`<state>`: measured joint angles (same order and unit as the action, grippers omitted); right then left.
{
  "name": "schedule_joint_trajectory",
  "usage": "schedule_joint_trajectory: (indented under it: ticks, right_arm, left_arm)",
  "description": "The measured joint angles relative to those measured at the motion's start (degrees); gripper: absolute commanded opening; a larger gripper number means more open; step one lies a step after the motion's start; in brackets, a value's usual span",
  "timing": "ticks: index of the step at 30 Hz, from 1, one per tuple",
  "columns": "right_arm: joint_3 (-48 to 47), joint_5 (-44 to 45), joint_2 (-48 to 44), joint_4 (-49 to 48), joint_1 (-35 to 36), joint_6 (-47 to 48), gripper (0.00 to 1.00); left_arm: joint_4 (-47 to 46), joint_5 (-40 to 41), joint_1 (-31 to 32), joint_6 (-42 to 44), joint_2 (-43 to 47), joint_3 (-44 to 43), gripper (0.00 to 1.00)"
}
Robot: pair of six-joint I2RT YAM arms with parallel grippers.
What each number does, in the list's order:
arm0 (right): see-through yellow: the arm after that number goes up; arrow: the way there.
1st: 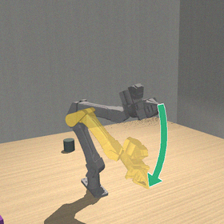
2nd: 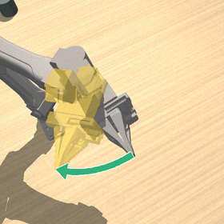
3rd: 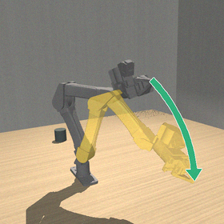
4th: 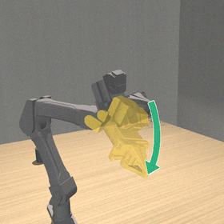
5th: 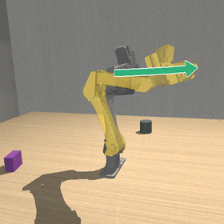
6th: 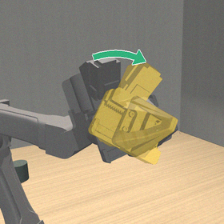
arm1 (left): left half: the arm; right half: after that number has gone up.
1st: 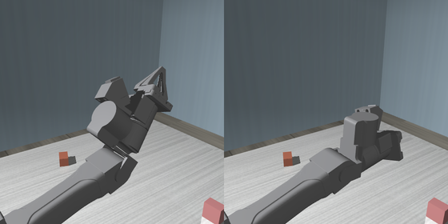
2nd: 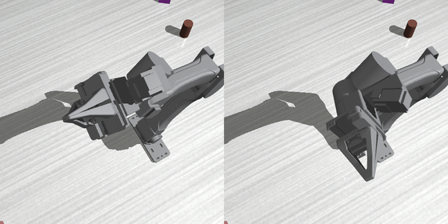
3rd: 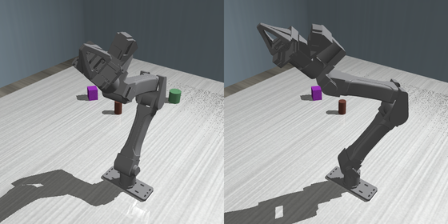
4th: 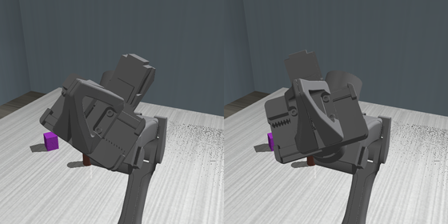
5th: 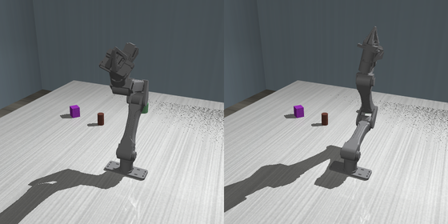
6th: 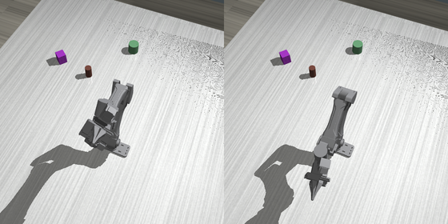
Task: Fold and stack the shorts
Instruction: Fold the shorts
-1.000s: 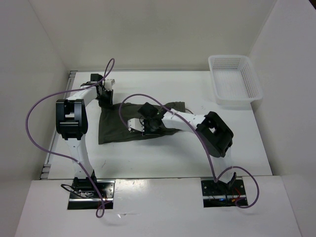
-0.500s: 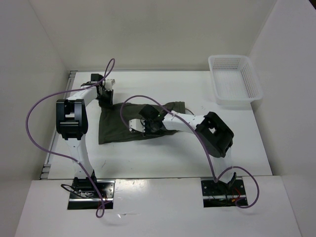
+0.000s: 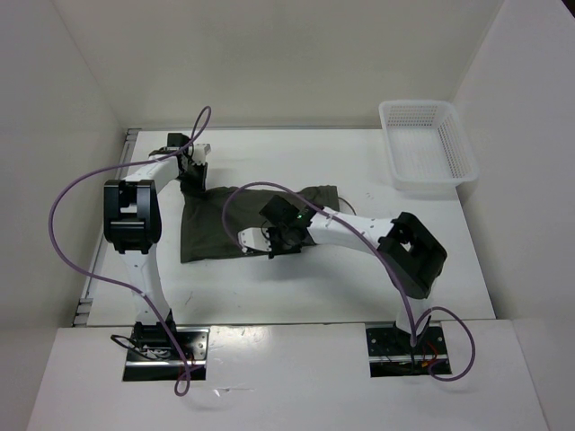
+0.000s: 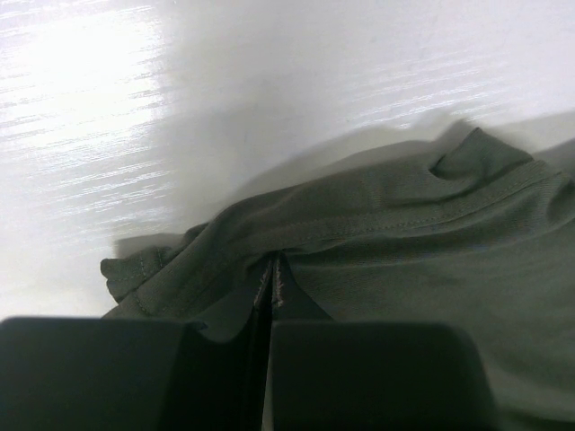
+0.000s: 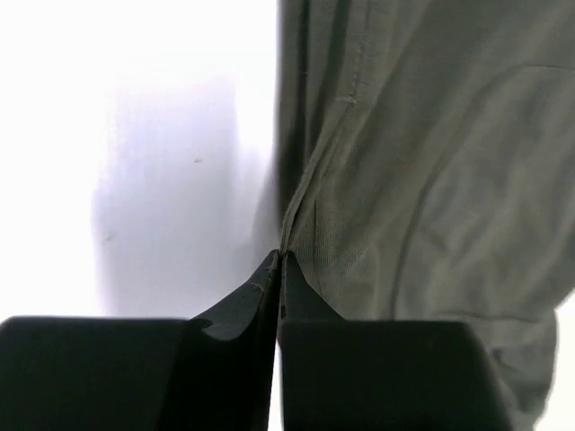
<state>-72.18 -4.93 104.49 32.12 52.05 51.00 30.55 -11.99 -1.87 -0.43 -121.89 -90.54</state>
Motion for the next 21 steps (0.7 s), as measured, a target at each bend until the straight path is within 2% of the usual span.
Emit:
schedule_joint_trajectory:
  ticks: [5, 6, 8, 10, 15, 18, 19, 21]
  right_arm:
    - [3.58, -1.79, -0.02, 0.15, 0.37, 0.11, 0.15]
    - [4.15, -1.84, -0.02, 0.17, 0.44, -0.04, 0.29]
    - [4.79, -1.75, 0.0, 0.28, 0.55, -0.87, 0.41]
    - [4.79, -1.49, 0.0, -0.17, 0.59, -1.95, 0.46]
    - [2.8, -0.48, -0.02, -0.33, 0.59, -4.92, 0.48]
    - [-0.96, -1.42, -1.01, -0.33, 0.55, -8.81, 0.59]
    - [-2.58, -2.03, -1.84, -0.46, 0.22, -11.06, 0.67]
    - [-5.44, -3.76, -4.42, -1.86, -0.9, -16.33, 0.72]
  left_arm:
    - [0.13, 0.0, 0.0, 0.0, -0.09, -0.13, 0.02]
    - [0.15, 0.0, 0.0, 0.0, -0.09, -0.13, 0.02]
    - [0.26, 0.0, 0.0, 0.0, -0.13, -0.22, 0.02]
    - [0.26, -0.04, 0.0, 0.0, -0.15, -0.24, 0.02]
    - [0.39, -0.09, 0.0, 0.0, -0.17, -0.39, 0.07]
    - [0.48, -0.26, 0.0, 0.02, -0.17, -0.46, 0.1]
    - [0.52, -0.28, -0.02, 0.02, -0.17, -0.46, 0.13]
    - [0.55, -0.39, 0.0, 0.0, -0.15, -0.46, 0.16]
